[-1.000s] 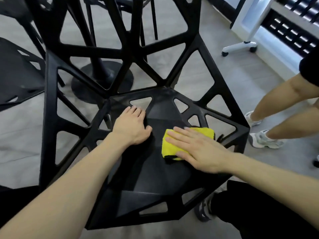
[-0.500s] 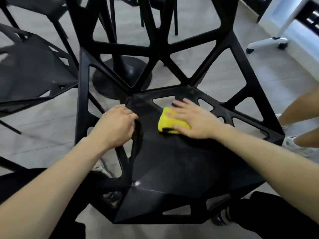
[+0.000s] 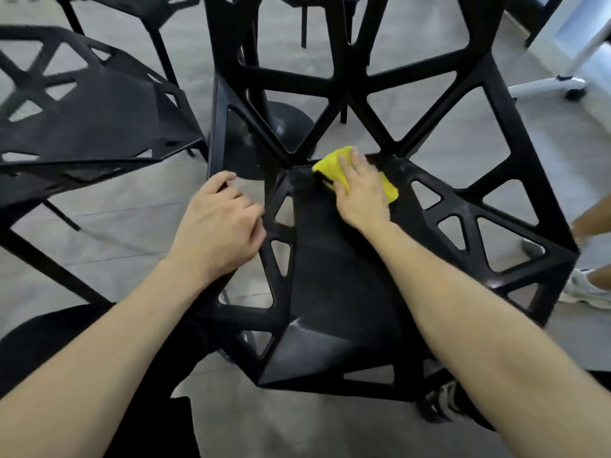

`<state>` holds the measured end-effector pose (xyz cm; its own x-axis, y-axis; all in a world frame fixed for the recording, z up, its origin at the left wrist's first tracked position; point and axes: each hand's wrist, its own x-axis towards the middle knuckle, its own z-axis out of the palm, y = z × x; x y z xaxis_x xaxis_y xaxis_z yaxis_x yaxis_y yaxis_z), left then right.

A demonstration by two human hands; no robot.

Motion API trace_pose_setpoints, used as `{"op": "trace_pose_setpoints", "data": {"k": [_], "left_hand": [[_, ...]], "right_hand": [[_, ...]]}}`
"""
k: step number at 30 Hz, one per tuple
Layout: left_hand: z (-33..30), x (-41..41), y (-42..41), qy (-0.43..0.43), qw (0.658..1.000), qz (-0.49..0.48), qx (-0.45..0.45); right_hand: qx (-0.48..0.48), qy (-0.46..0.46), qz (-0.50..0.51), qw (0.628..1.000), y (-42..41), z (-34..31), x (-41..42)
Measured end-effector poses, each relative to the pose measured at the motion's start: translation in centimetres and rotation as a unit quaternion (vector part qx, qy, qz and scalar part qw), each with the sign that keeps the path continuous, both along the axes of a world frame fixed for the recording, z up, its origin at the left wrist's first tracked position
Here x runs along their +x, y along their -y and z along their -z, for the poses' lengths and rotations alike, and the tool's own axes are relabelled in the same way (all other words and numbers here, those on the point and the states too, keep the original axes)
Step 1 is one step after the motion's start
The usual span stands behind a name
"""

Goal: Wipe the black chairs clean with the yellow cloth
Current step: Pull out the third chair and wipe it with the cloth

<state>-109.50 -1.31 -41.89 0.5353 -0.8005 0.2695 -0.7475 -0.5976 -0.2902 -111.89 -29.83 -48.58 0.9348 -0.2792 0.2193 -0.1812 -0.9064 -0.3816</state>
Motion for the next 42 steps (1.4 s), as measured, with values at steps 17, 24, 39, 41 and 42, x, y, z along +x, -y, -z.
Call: {"op": "trace_pose_setpoints", "data": {"k": [17,24,39,41,42], "left_hand": [[0.4,-0.1,1.9,-0.034,0.999,-0.016,-0.01],[0.9,-3.8,8.5,-0.153,0.988,0.0,0.005],[2.8,-0.7,19.5,-0.289,0.956,-0.04,-0.022],[3.4,-0.2,20.5,-0.295,0.954,-0.051,-0.027],[3.9,0.0,20.9,-0.299,0.952,-0.049,-0.03]], "right_hand": [[0.01,-0.062,-0.216,0.974,-10.7,-3.7,-19.0],[-0.121,-0.085,0.035,0.988,11.4,-4.2,-20.8],[-0.142,-0.033,0.146,0.978,7.7,-4.2,-23.9],[-0.091,-0.015,0.003,0.996,1.2,-3.6,-26.1],[-0.071,-0.023,-0.09,0.993,-0.7,-3.3,-27.6]]}}
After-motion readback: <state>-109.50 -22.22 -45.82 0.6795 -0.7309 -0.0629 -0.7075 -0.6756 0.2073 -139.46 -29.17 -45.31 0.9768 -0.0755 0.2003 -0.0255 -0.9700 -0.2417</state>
